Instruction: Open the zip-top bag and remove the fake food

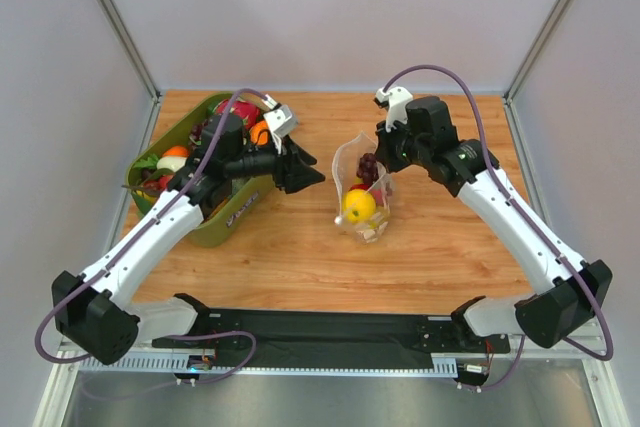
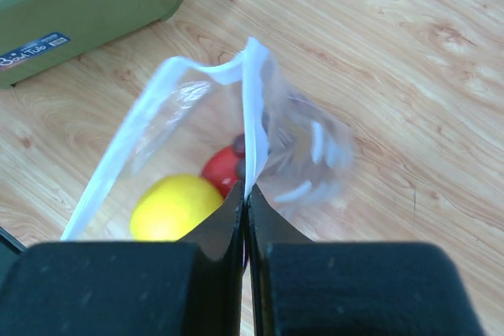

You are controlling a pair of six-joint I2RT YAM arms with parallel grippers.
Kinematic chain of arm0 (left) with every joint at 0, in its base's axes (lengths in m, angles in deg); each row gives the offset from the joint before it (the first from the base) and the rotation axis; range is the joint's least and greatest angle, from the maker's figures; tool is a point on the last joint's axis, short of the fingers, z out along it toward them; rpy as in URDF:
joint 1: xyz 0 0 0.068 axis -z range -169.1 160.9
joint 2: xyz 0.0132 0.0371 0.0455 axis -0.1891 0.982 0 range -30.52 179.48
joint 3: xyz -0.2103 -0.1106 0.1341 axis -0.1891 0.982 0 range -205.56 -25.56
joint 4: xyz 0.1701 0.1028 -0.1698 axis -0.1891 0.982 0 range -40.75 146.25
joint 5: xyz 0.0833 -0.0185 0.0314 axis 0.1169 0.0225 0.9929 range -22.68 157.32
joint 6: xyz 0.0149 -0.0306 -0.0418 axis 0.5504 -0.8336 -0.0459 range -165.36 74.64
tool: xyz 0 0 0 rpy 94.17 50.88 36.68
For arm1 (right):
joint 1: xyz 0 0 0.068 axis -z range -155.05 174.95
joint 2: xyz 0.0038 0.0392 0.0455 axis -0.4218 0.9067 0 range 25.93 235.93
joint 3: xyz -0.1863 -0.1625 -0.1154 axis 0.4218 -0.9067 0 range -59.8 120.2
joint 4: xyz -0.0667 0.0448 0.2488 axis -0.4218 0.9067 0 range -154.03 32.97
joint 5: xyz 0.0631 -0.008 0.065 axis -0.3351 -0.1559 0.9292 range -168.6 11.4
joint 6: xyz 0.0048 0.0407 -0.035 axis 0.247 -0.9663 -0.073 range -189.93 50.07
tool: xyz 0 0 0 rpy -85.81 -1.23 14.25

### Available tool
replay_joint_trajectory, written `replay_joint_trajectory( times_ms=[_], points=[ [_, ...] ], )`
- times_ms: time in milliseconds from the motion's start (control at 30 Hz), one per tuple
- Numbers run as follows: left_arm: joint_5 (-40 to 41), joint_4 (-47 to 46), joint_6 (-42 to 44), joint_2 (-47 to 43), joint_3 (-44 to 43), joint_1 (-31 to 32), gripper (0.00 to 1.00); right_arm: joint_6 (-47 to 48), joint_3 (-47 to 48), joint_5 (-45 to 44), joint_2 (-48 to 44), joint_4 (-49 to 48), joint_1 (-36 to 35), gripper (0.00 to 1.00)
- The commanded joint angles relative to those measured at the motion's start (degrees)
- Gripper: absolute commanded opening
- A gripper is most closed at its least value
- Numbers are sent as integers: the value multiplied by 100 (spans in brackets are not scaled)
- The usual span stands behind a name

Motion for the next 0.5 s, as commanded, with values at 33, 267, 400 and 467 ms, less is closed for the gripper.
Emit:
replay_joint_trajectory(
  times_ms=[33,267,400,467],
  points=[
    [685,-345,-519,-116,-233,540,61,-269,217,-5,-145,-111,-8,0],
    [1449,-952,-1530,77,207,690,62,-716,-161,645,5,-507,-17,0],
    [1950,-785,-1627,314,181,699,63,-779,-293,786,22,-630,-26,0],
    [1977,-628,-1724,428,163,717,63,-796,-328,804,31,-647,-26,0]
  ],
)
